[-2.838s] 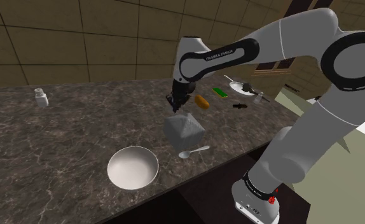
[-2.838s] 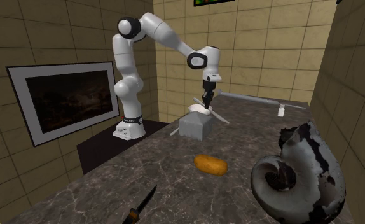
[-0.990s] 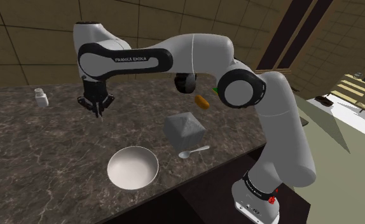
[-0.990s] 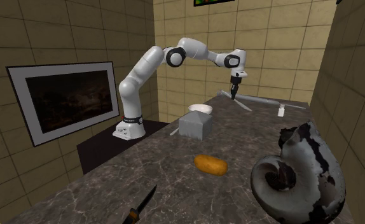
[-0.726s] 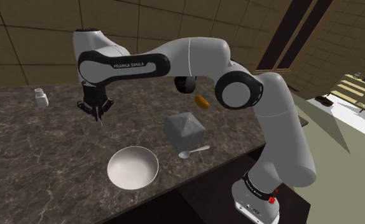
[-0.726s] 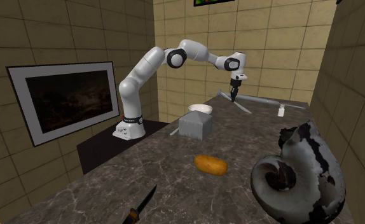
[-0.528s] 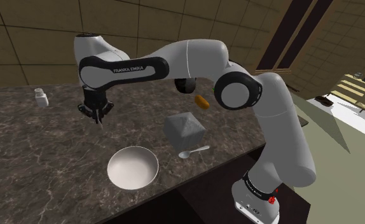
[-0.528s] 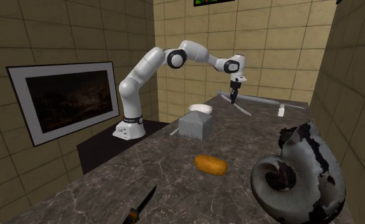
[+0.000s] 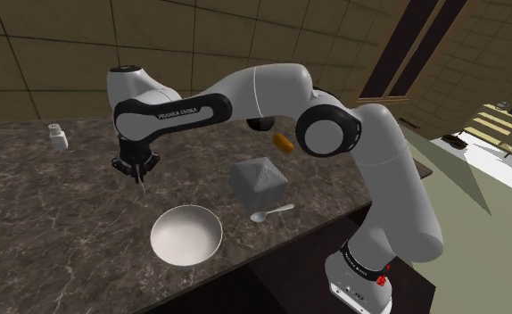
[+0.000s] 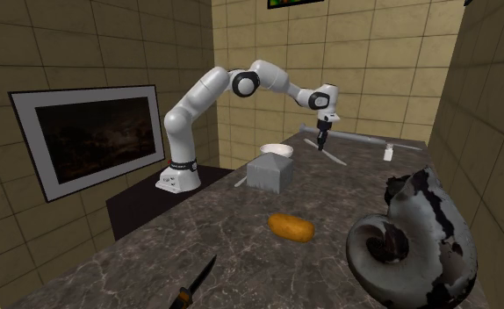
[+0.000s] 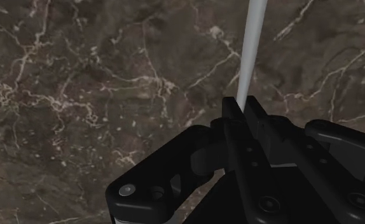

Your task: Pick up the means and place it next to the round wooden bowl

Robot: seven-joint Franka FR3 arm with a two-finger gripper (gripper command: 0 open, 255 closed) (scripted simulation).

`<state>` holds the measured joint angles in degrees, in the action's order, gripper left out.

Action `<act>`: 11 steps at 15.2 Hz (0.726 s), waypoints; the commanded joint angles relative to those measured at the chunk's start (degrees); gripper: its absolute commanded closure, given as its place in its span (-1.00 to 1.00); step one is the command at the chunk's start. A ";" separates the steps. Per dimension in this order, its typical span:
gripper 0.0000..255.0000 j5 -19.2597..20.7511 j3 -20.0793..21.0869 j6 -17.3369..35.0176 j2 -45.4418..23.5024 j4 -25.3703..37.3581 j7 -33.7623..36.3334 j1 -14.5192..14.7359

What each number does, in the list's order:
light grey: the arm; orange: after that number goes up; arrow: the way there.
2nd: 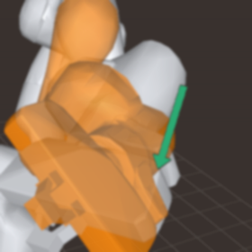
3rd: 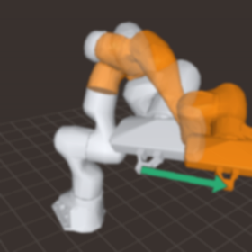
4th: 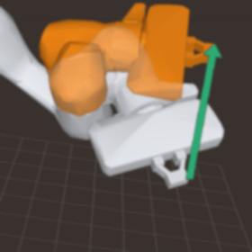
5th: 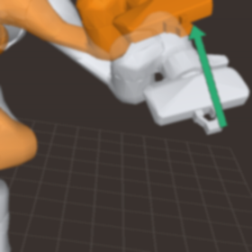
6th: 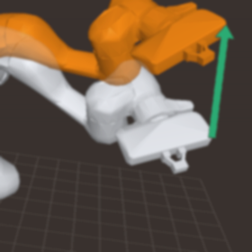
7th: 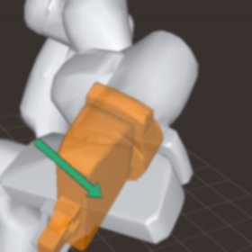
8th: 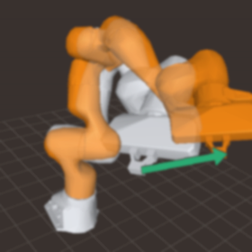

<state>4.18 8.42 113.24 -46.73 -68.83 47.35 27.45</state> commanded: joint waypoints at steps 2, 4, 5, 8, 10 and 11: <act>1.00 0.11 -0.11 1.65 -0.92 -0.75 0.02 -0.01; 1.00 0.18 -0.17 2.69 -1.63 -1.07 0.02 0.01; 1.00 0.21 -0.20 3.20 -2.01 -1.21 0.03 0.02; 1.00 0.24 -0.22 3.59 -2.30 -1.31 0.03 0.03; 1.00 0.24 -0.22 3.59 -2.31 -1.30 0.03 0.03; 1.00 0.24 -0.22 3.59 -2.31 -1.30 0.03 0.03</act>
<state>4.41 8.22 116.79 -49.03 -70.07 47.38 27.50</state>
